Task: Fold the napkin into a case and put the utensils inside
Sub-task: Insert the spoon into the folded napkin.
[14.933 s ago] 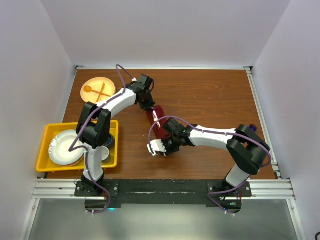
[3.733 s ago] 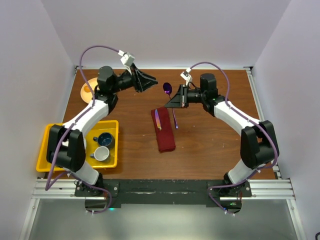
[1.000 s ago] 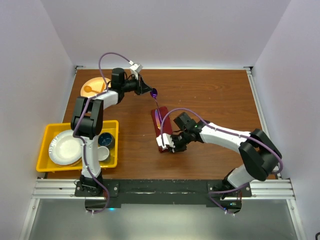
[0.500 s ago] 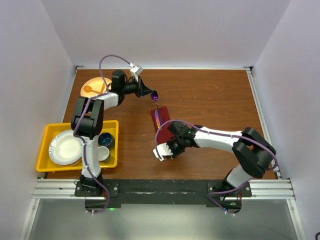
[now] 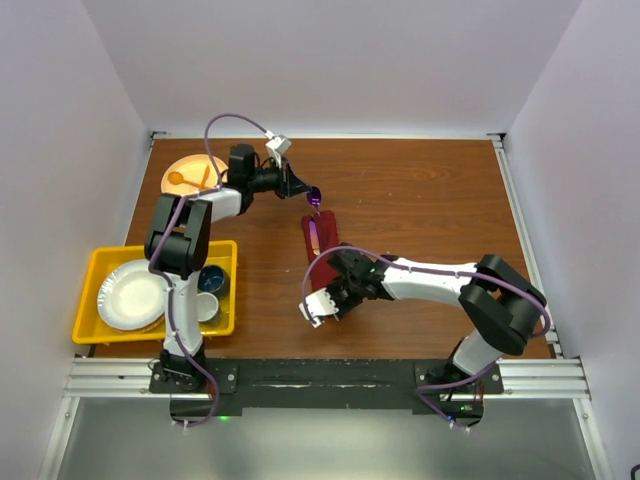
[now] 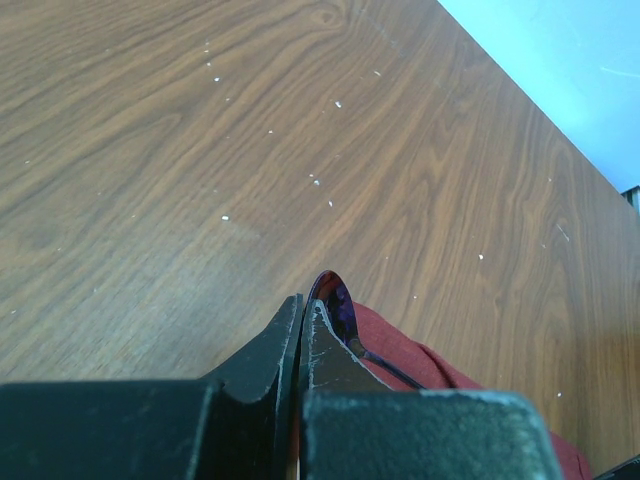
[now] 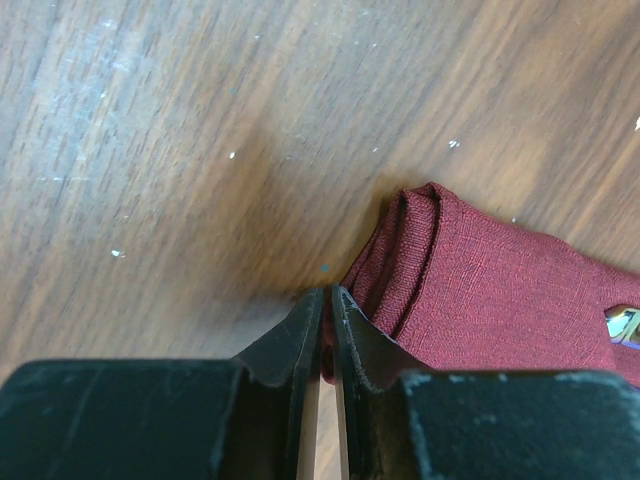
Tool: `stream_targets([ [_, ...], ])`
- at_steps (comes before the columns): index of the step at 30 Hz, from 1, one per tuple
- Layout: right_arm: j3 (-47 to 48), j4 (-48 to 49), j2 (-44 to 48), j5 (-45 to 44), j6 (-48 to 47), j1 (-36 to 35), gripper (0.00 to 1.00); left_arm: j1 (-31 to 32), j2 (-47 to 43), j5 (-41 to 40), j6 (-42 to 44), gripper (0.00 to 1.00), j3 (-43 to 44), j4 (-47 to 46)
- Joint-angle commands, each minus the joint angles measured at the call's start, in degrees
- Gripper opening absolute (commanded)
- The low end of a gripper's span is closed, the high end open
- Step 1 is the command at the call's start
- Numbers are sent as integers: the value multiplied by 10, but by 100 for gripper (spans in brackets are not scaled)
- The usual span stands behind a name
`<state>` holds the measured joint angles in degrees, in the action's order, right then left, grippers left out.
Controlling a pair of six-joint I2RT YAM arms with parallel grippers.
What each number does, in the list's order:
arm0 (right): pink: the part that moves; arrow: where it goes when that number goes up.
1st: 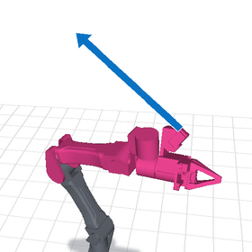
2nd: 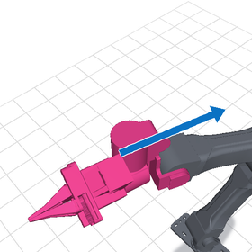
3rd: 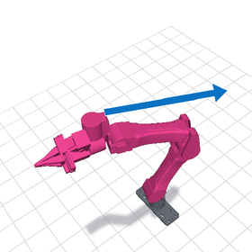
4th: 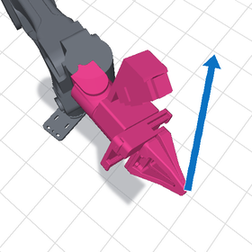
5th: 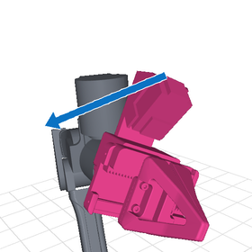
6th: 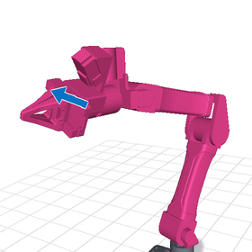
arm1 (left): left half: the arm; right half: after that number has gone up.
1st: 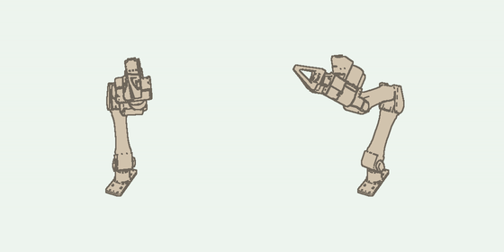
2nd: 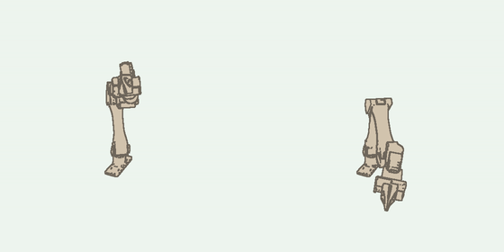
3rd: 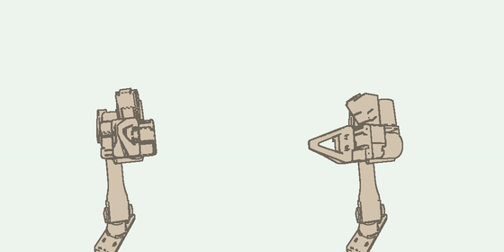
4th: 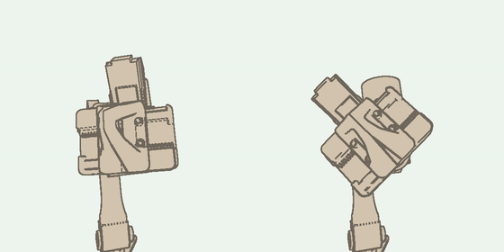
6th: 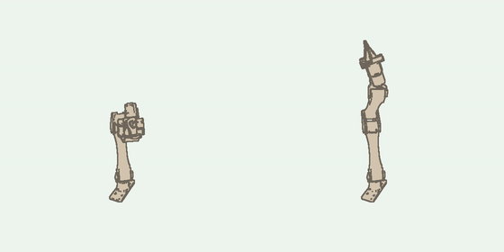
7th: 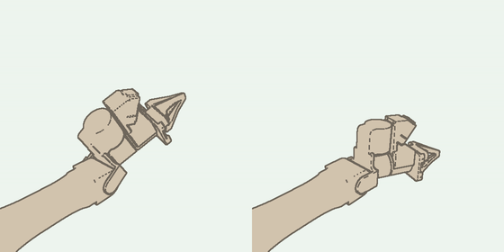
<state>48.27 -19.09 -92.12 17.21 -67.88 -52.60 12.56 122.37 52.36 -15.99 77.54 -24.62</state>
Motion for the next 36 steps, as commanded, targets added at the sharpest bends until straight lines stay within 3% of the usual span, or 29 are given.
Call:
stream_targets([
  [1,3,6,-18,-24,6,-2,13,6,-3,30,-10,0,-3,-30],
  [22,27,3,-32,-17,34,-2,12,37,-15,13,38,0,-47,19],
  [36,32,-2,-32,-13,37,-2,14,54,-1,-21,69,1,-21,55],
])
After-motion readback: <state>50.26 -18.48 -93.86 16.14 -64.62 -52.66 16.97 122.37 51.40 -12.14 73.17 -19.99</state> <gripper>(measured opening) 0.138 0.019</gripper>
